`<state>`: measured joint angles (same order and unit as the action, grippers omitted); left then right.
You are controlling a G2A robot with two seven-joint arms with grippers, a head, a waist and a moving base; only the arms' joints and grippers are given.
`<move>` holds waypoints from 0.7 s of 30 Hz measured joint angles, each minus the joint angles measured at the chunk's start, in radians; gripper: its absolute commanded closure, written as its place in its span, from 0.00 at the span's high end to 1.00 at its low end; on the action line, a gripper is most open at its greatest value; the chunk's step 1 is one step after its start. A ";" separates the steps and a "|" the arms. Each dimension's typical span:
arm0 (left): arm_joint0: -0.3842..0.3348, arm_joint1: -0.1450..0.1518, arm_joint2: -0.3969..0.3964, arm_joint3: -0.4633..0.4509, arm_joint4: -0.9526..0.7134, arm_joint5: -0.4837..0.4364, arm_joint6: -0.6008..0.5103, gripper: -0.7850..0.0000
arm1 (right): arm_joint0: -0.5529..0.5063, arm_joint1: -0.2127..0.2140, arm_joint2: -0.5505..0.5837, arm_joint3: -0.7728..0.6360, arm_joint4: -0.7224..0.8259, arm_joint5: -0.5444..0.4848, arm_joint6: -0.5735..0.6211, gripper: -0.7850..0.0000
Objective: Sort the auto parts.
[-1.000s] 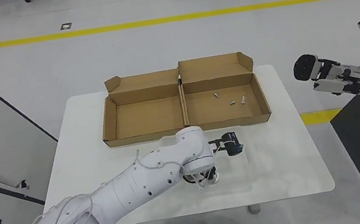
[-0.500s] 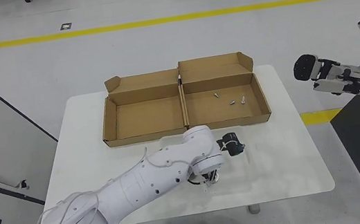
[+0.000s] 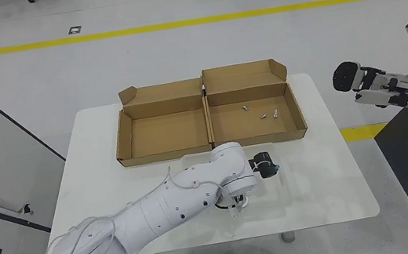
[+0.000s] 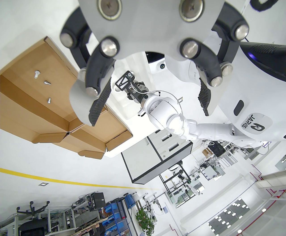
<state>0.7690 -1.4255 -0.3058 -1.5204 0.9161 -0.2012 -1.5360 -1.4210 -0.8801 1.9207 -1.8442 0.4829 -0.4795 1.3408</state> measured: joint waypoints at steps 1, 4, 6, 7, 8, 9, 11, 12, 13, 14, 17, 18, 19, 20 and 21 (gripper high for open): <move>0.001 -0.001 0.002 0.002 -0.002 -0.004 0.000 0.43 | 0.000 0.000 0.000 0.000 0.000 0.000 0.000 1.00; 0.004 -0.003 0.005 0.002 -0.013 -0.016 0.000 0.42 | 0.000 0.000 0.000 0.000 0.000 0.000 0.000 1.00; 0.006 -0.003 0.006 -0.001 -0.016 -0.019 0.000 0.42 | 0.000 0.000 0.000 0.000 0.000 0.000 0.000 1.00; 0.007 -0.004 0.007 -0.005 -0.017 -0.022 0.000 0.42 | 0.000 0.000 0.000 0.000 0.000 0.000 0.000 1.00; 0.008 -0.004 0.008 -0.009 -0.017 -0.023 0.000 0.42 | 0.000 0.000 0.000 0.000 0.000 0.000 0.000 1.00; 0.009 -0.004 0.008 -0.012 -0.019 -0.026 0.000 0.40 | 0.000 0.000 0.000 0.000 0.000 0.000 0.000 1.00; 0.012 -0.003 0.006 -0.016 -0.022 -0.032 0.000 0.38 | 0.000 0.000 0.000 0.000 0.000 0.000 0.000 1.00; 0.012 -0.003 0.005 -0.016 -0.022 -0.033 0.000 0.38 | 0.000 0.000 0.000 0.000 0.000 0.000 0.000 1.00; 0.013 -0.003 0.003 -0.015 -0.021 -0.035 0.001 0.38 | 0.000 0.000 0.000 0.000 0.000 0.000 0.000 1.00; 0.014 -0.003 0.002 -0.012 -0.021 -0.037 0.003 0.37 | 0.000 0.000 0.000 0.000 0.000 0.000 0.000 1.00; 0.016 -0.005 -0.002 0.001 -0.030 -0.049 0.012 0.36 | 0.000 0.000 0.000 0.000 0.000 0.000 0.000 1.00; 0.016 -0.006 -0.002 0.007 -0.031 -0.053 0.014 0.35 | 0.000 0.000 0.000 0.000 0.000 0.000 0.000 1.00; 0.016 -0.007 -0.002 0.011 -0.031 -0.055 0.015 0.35 | 0.000 0.000 0.000 0.000 0.000 0.000 0.000 1.00; 0.016 -0.009 -0.001 0.015 -0.031 -0.057 0.017 0.34 | 0.000 0.000 0.000 0.000 0.000 0.000 0.000 1.00; 0.016 -0.010 -0.001 0.018 -0.032 -0.059 0.017 0.34 | 0.000 0.000 0.000 0.000 0.000 0.000 0.000 1.00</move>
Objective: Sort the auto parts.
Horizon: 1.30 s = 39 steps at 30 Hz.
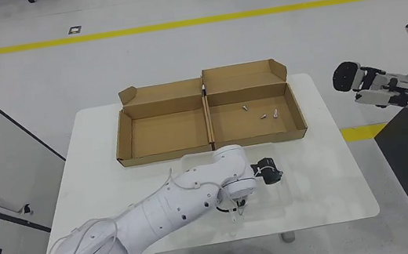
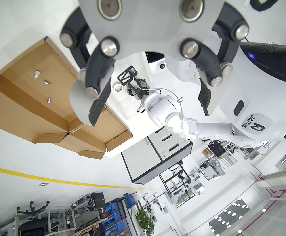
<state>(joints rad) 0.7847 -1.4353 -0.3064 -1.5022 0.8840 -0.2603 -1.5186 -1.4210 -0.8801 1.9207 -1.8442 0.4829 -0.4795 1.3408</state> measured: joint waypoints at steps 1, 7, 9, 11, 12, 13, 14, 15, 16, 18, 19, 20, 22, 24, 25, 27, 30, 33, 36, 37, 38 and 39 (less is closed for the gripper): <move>0.000 -0.002 0.001 0.004 -0.001 -0.003 0.001 0.35 | 0.000 0.000 0.000 0.000 0.000 0.000 0.000 1.00; -0.002 -0.009 0.002 0.026 -0.003 -0.012 0.005 0.35 | 0.000 0.000 0.000 0.000 0.000 0.000 0.000 1.00; -0.002 -0.011 0.002 0.031 -0.004 -0.014 0.006 0.35 | 0.000 0.000 0.000 0.000 0.000 0.000 0.000 1.00; -0.002 -0.013 0.002 0.037 -0.006 -0.017 0.007 0.35 | 0.000 0.000 0.000 0.000 0.000 0.000 0.000 1.00; -0.001 -0.013 0.002 0.039 -0.006 -0.018 0.008 0.35 | 0.000 0.000 0.000 0.000 0.000 0.000 0.000 1.00; -0.001 -0.015 0.002 0.042 -0.007 -0.020 0.008 0.35 | 0.000 0.000 0.000 0.000 0.000 0.000 0.000 1.00; -0.001 -0.016 0.003 0.045 -0.008 -0.022 0.009 0.35 | 0.000 0.000 0.000 0.000 0.000 0.000 0.000 1.00; -0.001 -0.017 0.003 0.049 -0.008 -0.023 0.010 0.34 | 0.000 0.000 0.000 0.000 0.000 0.000 0.000 1.00; -0.001 -0.018 0.003 0.052 -0.009 -0.025 0.010 0.34 | 0.000 0.000 0.000 0.000 0.000 0.000 0.000 1.00; -0.001 -0.020 0.004 0.056 -0.011 -0.028 0.012 0.34 | 0.000 0.000 0.000 0.000 0.000 0.000 0.000 1.00; -0.001 -0.021 0.004 0.059 -0.012 -0.031 0.013 0.34 | 0.000 0.000 0.000 0.000 0.000 0.000 0.000 1.00; -0.001 -0.022 0.004 0.062 -0.012 -0.032 0.014 0.34 | 0.000 0.000 0.000 0.000 0.000 0.000 0.000 1.00; -0.001 -0.024 0.004 0.068 -0.013 -0.034 0.014 0.34 | 0.000 0.000 0.000 0.000 0.000 0.000 0.000 1.00; -0.002 -0.026 0.004 0.074 -0.015 -0.036 0.014 0.33 | 0.000 0.000 0.000 0.000 0.000 0.000 0.000 1.00; -0.002 -0.026 0.004 0.076 -0.016 -0.036 0.014 0.33 | 0.000 0.000 0.000 0.000 0.000 0.000 0.000 1.00; -0.003 -0.028 0.002 0.078 -0.017 -0.037 0.015 0.33 | 0.000 0.000 0.000 0.000 0.000 0.000 0.000 1.00; -0.004 -0.028 -0.003 0.077 -0.017 -0.037 0.016 0.33 | 0.000 0.000 0.000 0.000 0.000 0.000 0.000 1.00; -0.002 -0.028 -0.005 0.076 -0.015 -0.038 0.016 0.33 | 0.000 0.000 0.000 0.000 0.000 0.000 0.000 1.00; 0.001 -0.029 -0.004 0.083 -0.014 -0.041 0.019 0.31 | 0.000 0.000 0.000 0.000 0.000 0.000 0.000 1.00; 0.002 -0.030 -0.003 0.088 -0.015 -0.044 0.022 0.30 | 0.000 0.000 0.000 0.000 0.000 0.000 0.000 1.00; 0.002 -0.031 -0.001 0.093 -0.016 -0.047 0.023 0.24 | 0.000 0.000 0.000 0.000 0.000 0.000 0.000 1.00; 0.002 -0.033 0.000 0.098 -0.017 -0.048 0.025 0.13 | 0.000 0.000 0.000 0.000 0.000 0.000 0.000 1.00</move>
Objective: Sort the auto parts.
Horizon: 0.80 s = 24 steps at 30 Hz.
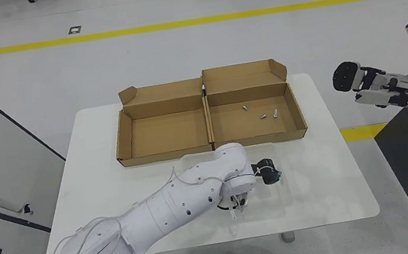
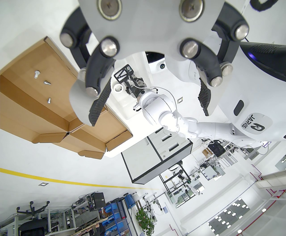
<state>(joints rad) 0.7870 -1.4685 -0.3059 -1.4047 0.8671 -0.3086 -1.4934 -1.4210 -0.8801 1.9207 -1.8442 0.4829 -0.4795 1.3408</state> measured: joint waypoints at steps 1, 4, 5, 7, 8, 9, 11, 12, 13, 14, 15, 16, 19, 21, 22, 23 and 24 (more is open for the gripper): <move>0.000 -0.003 0.002 0.007 -0.001 -0.002 0.003 0.02 | 0.000 0.000 0.000 0.000 0.000 0.000 0.000 1.00; -0.002 -0.009 0.006 0.025 -0.004 -0.005 0.011 0.00 | 0.000 0.000 0.000 0.000 0.000 0.000 0.000 1.00; -0.003 -0.011 0.007 0.030 -0.006 -0.006 0.013 0.00 | 0.000 0.000 0.000 0.000 0.000 0.000 0.000 1.00; -0.005 -0.014 0.008 0.038 -0.008 -0.008 0.016 0.00 | 0.000 0.000 0.000 0.000 0.000 0.000 0.000 1.00; -0.006 -0.015 0.008 0.039 -0.008 -0.008 0.016 0.00 | 0.000 0.000 0.000 0.000 0.000 0.000 0.000 1.00; -0.007 -0.016 0.007 0.039 -0.008 -0.007 0.018 0.00 | 0.000 0.000 0.000 0.000 0.000 0.000 0.000 1.00; -0.008 -0.017 0.003 0.033 -0.008 -0.006 0.019 0.00 | 0.000 0.000 0.000 0.000 0.000 0.000 0.000 1.00; -0.009 -0.016 -0.001 0.027 -0.008 -0.005 0.020 0.00 | 0.000 0.000 0.000 0.000 0.000 0.000 0.000 1.00; -0.009 -0.014 -0.007 0.018 -0.011 -0.005 0.023 0.00 | 0.000 0.000 0.000 0.000 0.000 0.000 0.000 1.00; -0.009 -0.012 -0.013 0.010 -0.015 -0.007 0.024 0.00 | 0.000 0.000 0.000 0.000 0.000 0.000 0.000 1.00; -0.010 -0.008 -0.024 -0.002 -0.018 -0.008 0.021 0.00 | 0.000 0.000 0.000 0.000 0.000 0.000 0.000 1.00; -0.010 -0.004 -0.031 -0.014 -0.021 -0.007 0.015 0.00 | 0.000 0.000 0.000 0.000 0.000 0.000 0.000 1.00; -0.006 0.011 -0.057 -0.068 -0.024 -0.005 -0.009 0.00 | 0.000 0.000 0.000 0.000 0.000 0.000 0.000 1.00; -0.004 0.023 -0.072 -0.114 -0.023 0.005 -0.025 0.00 | 0.000 0.000 0.000 0.000 0.000 0.000 0.000 1.00; -0.004 0.029 -0.077 -0.135 -0.022 0.011 -0.030 0.00 | 0.000 0.000 0.000 0.000 0.000 0.000 0.000 1.00; -0.005 0.035 -0.081 -0.154 -0.020 0.018 -0.036 0.00 | 0.000 0.000 0.000 0.000 0.000 0.000 0.000 1.00; -0.009 0.043 -0.085 -0.178 -0.017 0.024 -0.042 0.00 | 0.000 0.000 0.000 0.000 0.000 0.000 0.000 1.00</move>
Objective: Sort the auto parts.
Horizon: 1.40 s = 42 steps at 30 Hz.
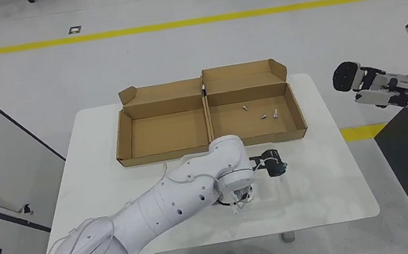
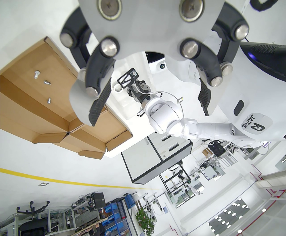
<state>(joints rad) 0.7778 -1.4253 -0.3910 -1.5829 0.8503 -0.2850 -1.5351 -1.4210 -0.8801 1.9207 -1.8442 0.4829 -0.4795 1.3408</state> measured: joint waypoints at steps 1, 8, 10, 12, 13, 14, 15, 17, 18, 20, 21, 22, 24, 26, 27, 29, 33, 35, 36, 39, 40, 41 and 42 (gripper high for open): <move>-0.003 0.006 -0.003 -0.016 0.000 0.001 -0.001 0.00 | 0.000 0.000 0.000 0.000 0.000 0.000 0.000 1.00; -0.026 0.030 -0.016 -0.070 0.002 0.001 -0.001 0.00 | 0.000 0.000 0.000 0.000 0.000 0.000 0.000 1.00; -0.026 0.030 -0.016 -0.069 0.002 0.001 -0.001 0.00 | 0.000 0.000 0.000 0.000 0.000 0.000 0.000 1.00; -0.026 0.030 -0.016 -0.069 0.002 0.001 -0.001 0.00 | 0.000 0.000 0.000 0.000 0.000 0.000 0.000 1.00; -0.026 0.030 -0.016 -0.069 0.002 0.001 -0.001 0.00 | 0.000 0.000 0.000 0.000 0.000 0.000 0.000 1.00; -0.026 0.030 -0.016 -0.069 0.002 0.001 -0.001 0.00 | 0.000 0.000 0.000 0.000 0.000 0.000 0.000 1.00; -0.026 0.030 -0.016 -0.069 0.002 0.001 -0.001 0.00 | 0.000 0.000 0.000 0.000 0.000 0.000 0.000 1.00; -0.025 0.030 -0.016 -0.069 0.002 0.001 -0.001 0.00 | 0.000 0.000 0.000 0.000 0.000 0.000 0.000 1.00; -0.023 0.030 -0.017 -0.066 0.003 0.003 0.003 0.00 | 0.000 0.000 0.000 0.000 0.000 0.000 0.000 1.00; -0.007 0.034 -0.030 -0.045 -0.003 0.010 0.045 0.00 | 0.000 0.000 0.000 0.000 0.000 0.000 0.000 1.00; -0.001 0.036 -0.042 -0.036 -0.013 0.010 0.068 0.00 | 0.000 0.000 0.000 0.000 0.000 0.000 0.000 1.00; 0.004 0.041 -0.064 -0.024 -0.032 0.006 0.093 0.00 | 0.000 0.000 0.000 0.000 0.000 0.000 0.000 1.00; 0.014 0.053 -0.109 -0.012 -0.072 -0.015 0.125 0.00 | 0.000 0.000 0.000 0.000 0.000 0.000 0.000 1.00; 0.028 0.068 -0.158 -0.009 -0.119 -0.046 0.153 0.00 | 0.000 0.000 0.000 0.000 0.000 0.000 0.000 1.00; 0.041 0.080 -0.195 -0.011 -0.149 -0.070 0.169 0.00 | 0.000 0.000 0.000 0.000 0.000 0.000 0.000 1.00; 0.064 0.100 -0.255 -0.019 -0.194 -0.110 0.186 0.00 | 0.000 0.000 0.000 0.000 0.000 0.000 0.000 1.00; 0.128 0.146 -0.390 -0.056 -0.263 -0.191 0.202 0.00 | 0.000 0.000 0.000 0.000 0.000 0.000 0.000 1.00; 0.166 0.168 -0.457 -0.080 -0.308 -0.223 0.222 0.00 | 0.000 0.000 0.000 0.000 0.000 0.000 0.000 1.00; 0.181 0.177 -0.482 -0.091 -0.329 -0.236 0.234 0.00 | 0.000 0.000 0.000 0.000 0.000 0.000 0.000 1.00; 0.220 0.207 -0.550 -0.115 -0.416 -0.281 0.280 0.00 | 0.000 0.000 0.000 0.000 0.000 0.000 0.000 1.00; 0.231 0.217 -0.572 -0.122 -0.457 -0.302 0.301 0.00 | 0.000 0.000 0.000 0.000 0.000 0.000 0.000 1.00; 0.237 0.225 -0.585 -0.125 -0.490 -0.317 0.316 0.00 | 0.000 0.000 0.000 0.000 0.000 0.000 0.000 1.00; 0.242 0.234 -0.599 -0.129 -0.535 -0.338 0.337 0.00 | 0.000 0.000 0.000 0.000 0.000 0.000 0.000 1.00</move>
<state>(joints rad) 1.0203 -1.1909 -0.9895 -1.7121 0.3149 -0.6230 -1.1981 -1.4210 -0.8801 1.9207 -1.8442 0.4829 -0.4795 1.3408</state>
